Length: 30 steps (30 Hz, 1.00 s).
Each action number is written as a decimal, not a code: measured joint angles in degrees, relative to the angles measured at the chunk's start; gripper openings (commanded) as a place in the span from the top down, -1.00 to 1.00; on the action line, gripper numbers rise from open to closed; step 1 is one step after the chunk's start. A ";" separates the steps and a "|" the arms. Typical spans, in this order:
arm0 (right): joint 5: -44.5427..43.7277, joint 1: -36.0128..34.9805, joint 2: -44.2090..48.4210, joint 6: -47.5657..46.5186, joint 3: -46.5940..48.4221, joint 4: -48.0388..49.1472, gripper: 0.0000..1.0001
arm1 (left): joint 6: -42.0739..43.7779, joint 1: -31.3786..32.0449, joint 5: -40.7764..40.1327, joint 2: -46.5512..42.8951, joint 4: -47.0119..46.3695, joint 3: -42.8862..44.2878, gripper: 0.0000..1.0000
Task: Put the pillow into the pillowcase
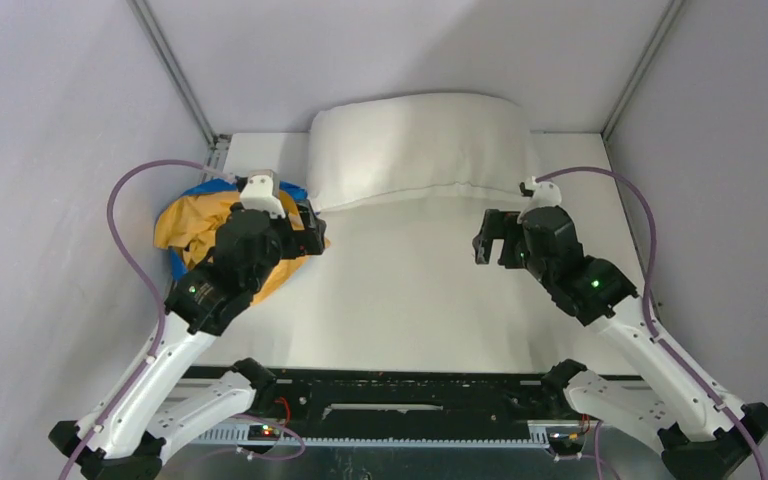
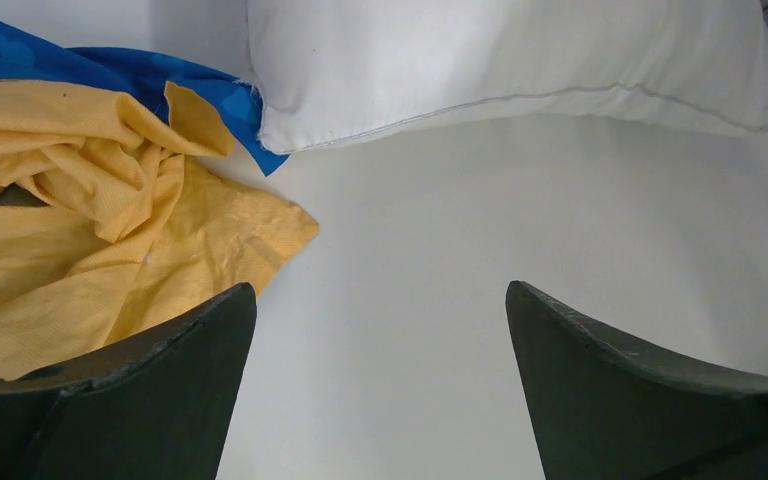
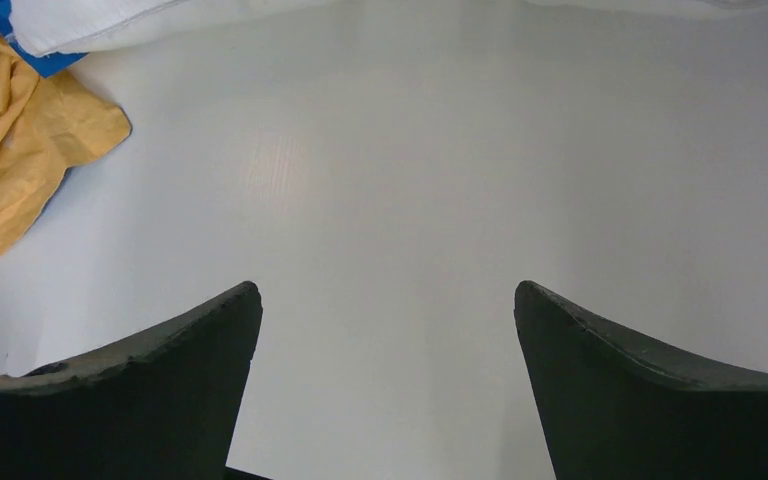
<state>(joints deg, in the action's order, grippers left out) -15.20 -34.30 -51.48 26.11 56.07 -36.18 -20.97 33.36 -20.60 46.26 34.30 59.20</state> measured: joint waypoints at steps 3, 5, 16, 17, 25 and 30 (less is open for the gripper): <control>0.42 0.11 -0.96 0.26 0.02 0.11 -0.99 | -0.09 -0.11 -0.07 0.00 -0.22 -0.26 -0.96; 0.96 0.35 -2.45 0.28 0.46 0.15 -0.99 | -0.09 -0.13 -0.20 -0.02 -0.37 -0.26 -0.96; 5.51 5.51 -21.81 -2.47 16.63 5.27 -1.00 | -0.02 -1.77 0.46 1.42 -0.68 -0.20 -0.96; 6.47 7.41 -25.33 -3.04 19.96 6.88 -1.00 | -0.02 -2.25 1.01 2.27 -0.68 -0.15 -0.96; 7.82 13.90 -50.66 -9.18 46.25 12.76 -1.00 | -0.68 -6.12 4.13 11.52 1.60 3.93 -0.96; 6.08 13.57 -66.79 -11.58 62.64 11.63 -1.00 | -2.08 -9.18 4.26 17.29 2.27 10.62 -0.96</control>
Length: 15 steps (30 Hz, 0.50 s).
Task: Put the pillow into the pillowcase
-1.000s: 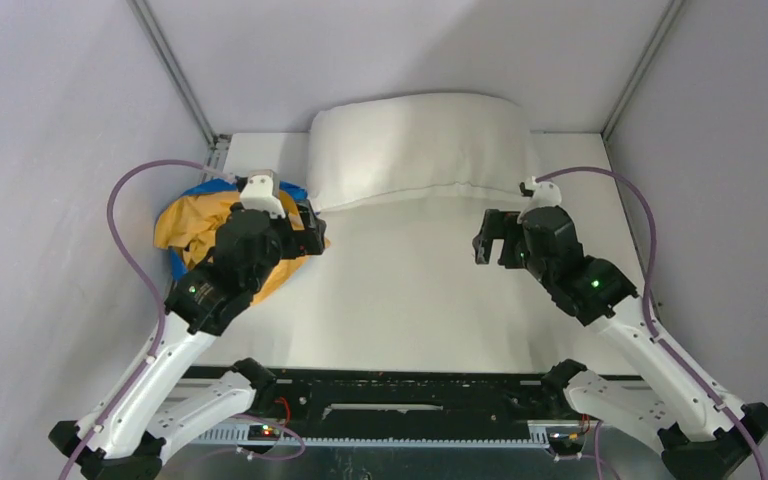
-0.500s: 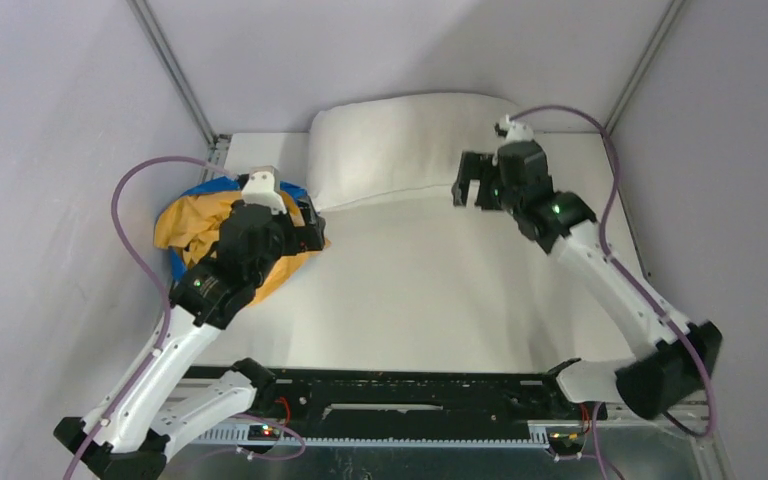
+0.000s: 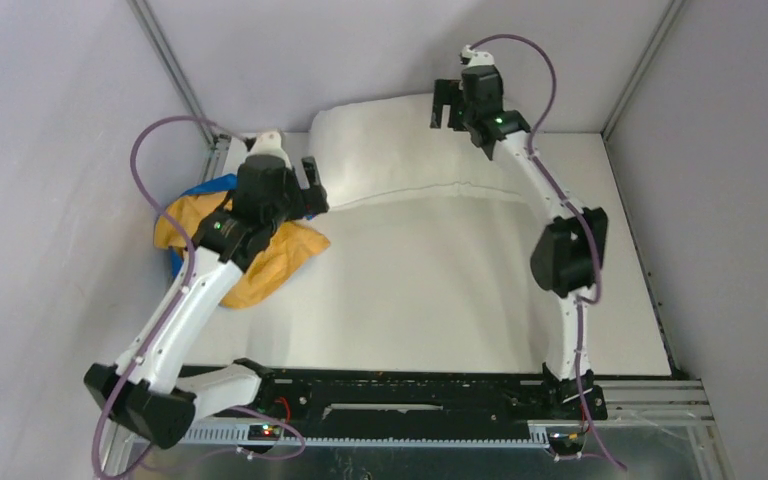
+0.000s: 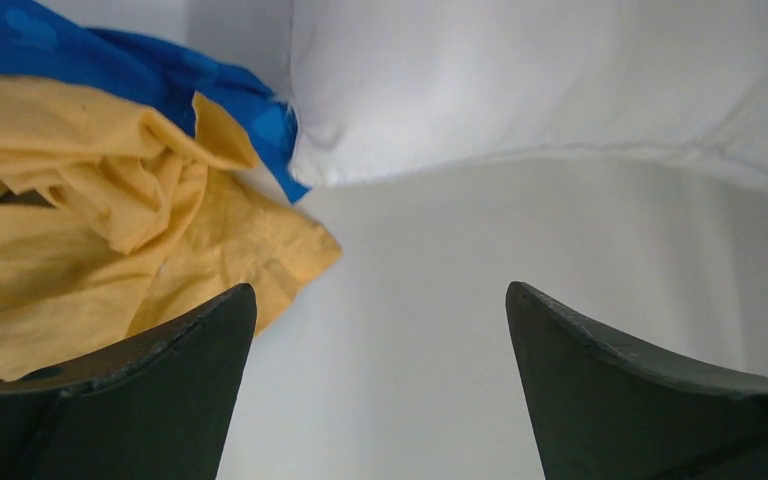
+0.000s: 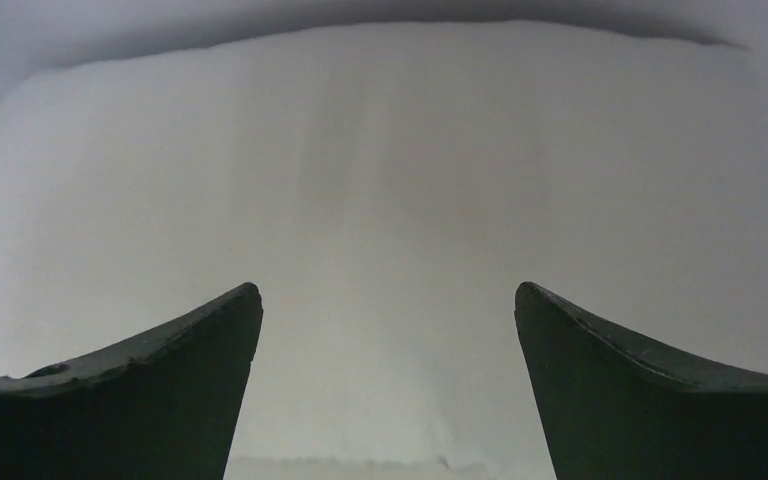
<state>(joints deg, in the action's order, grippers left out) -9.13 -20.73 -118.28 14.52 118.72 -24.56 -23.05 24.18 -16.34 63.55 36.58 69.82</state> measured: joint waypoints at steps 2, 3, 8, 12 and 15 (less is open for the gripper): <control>-0.79 -0.46 -5.60 -0.20 4.83 -1.46 -0.95 | -0.37 -1.14 -0.15 3.23 -0.46 3.56 -0.96; -0.96 -0.61 -8.66 -0.15 7.28 -2.60 -0.89 | -0.50 -1.68 -0.31 4.83 -1.07 4.85 -0.96; -0.72 -1.29 -16.28 0.57 10.25 -7.23 0.30 | -0.96 -4.33 -1.70 13.46 -3.48 9.55 -0.96; 0.28 -1.27 -13.22 2.01 7.63 -7.48 0.84 | -0.94 -5.95 -2.58 23.19 -8.15 12.61 -0.96; 1.68 -1.03 -9.60 3.50 4.85 -8.24 1.00 | -0.94 -6.64 -2.45 31.63 -12.00 14.88 -0.96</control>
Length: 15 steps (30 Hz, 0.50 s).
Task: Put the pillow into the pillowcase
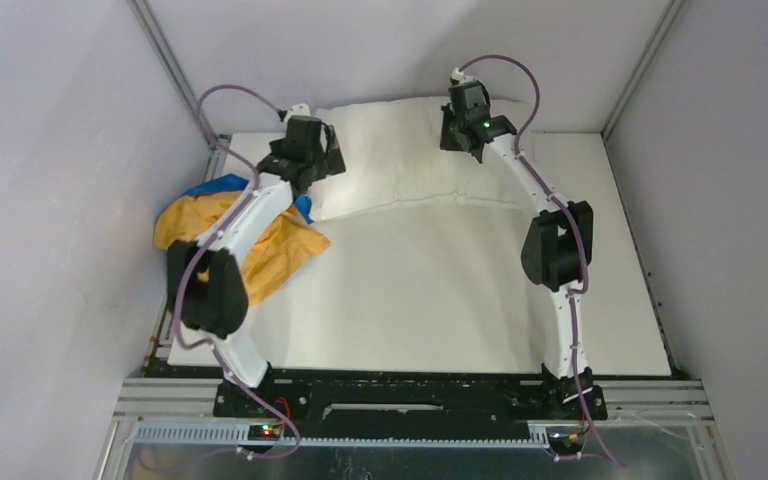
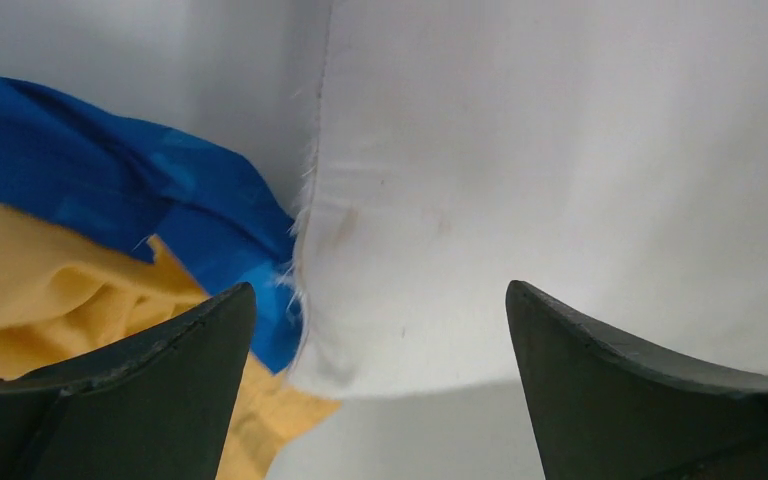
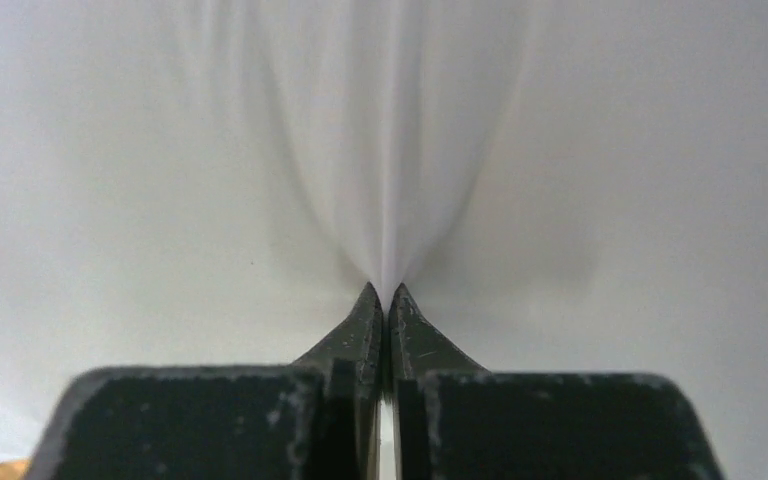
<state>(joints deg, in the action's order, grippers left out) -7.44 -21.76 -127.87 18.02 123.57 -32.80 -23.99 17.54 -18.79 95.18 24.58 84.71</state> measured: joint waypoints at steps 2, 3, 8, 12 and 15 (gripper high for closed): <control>1.07 0.11 1.27 0.92 -0.46 -1.14 1.00 | -0.11 -0.11 0.15 5.20 -1.25 1.75 -0.94; 1.40 0.13 1.46 1.14 -0.52 -1.55 1.00 | -0.26 -0.11 0.48 7.91 -1.33 3.10 -0.80; 2.14 0.11 3.08 3.21 -2.60 -3.74 1.00 | -2.29 0.35 4.13 18.12 -1.79 9.81 0.59; 0.72 -0.13 8.85 4.63 -8.13 -6.80 1.00 | -1.95 3.23 4.37 17.00 -1.38 10.01 1.00; -2.75 0.42 17.03 5.60 -15.08 -10.12 1.00 | -2.01 7.39 4.22 13.81 -0.42 9.29 1.00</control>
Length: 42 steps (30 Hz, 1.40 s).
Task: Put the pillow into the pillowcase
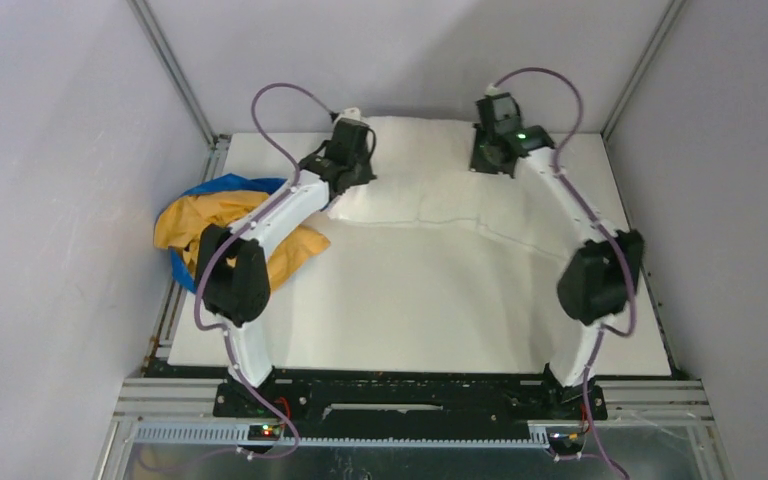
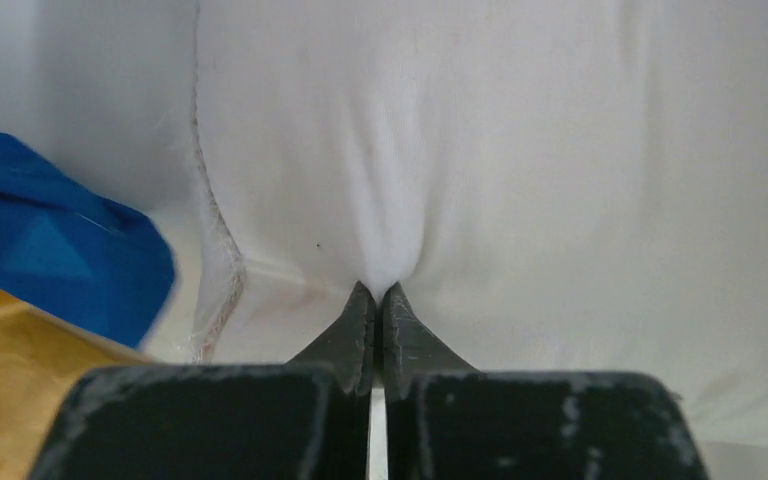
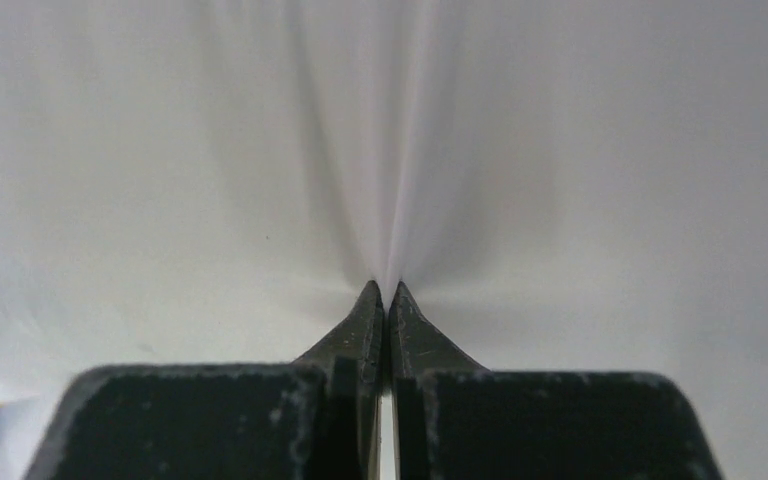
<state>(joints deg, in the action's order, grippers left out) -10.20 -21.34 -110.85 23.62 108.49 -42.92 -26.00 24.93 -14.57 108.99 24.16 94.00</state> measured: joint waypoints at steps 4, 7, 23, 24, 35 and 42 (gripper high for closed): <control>-1.97 4.42 14.45 1.27 -13.00 -2.91 1.00 | -1.25 8.35 0.90 -6.71 -0.15 -3.39 1.00; -4.39 7.21 25.24 1.64 -21.66 -4.63 1.00 | -3.37 14.53 3.02 -10.49 -1.18 -6.25 1.00; -4.90 8.63 44.63 1.70 -35.23 -4.72 -0.88 | -11.06 25.59 8.31 -19.02 -7.28 -19.04 -0.76; -5.42 6.64 45.48 1.60 -34.64 -4.44 -0.88 | -11.10 25.55 6.97 -21.90 -6.40 -20.04 -0.76; -7.56 -14.62 35.80 -1.31 -30.77 2.40 -0.93 | -14.01 5.03 -9.66 -43.01 2.89 -34.03 -0.76; -4.98 -16.72 28.24 -2.75 -31.10 4.55 -0.93 | -15.17 -5.88 -11.23 -30.03 4.31 -37.35 -0.78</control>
<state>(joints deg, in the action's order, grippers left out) -15.18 -38.06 -82.61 20.86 77.38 -38.37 -41.17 19.05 -25.80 78.96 28.47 56.64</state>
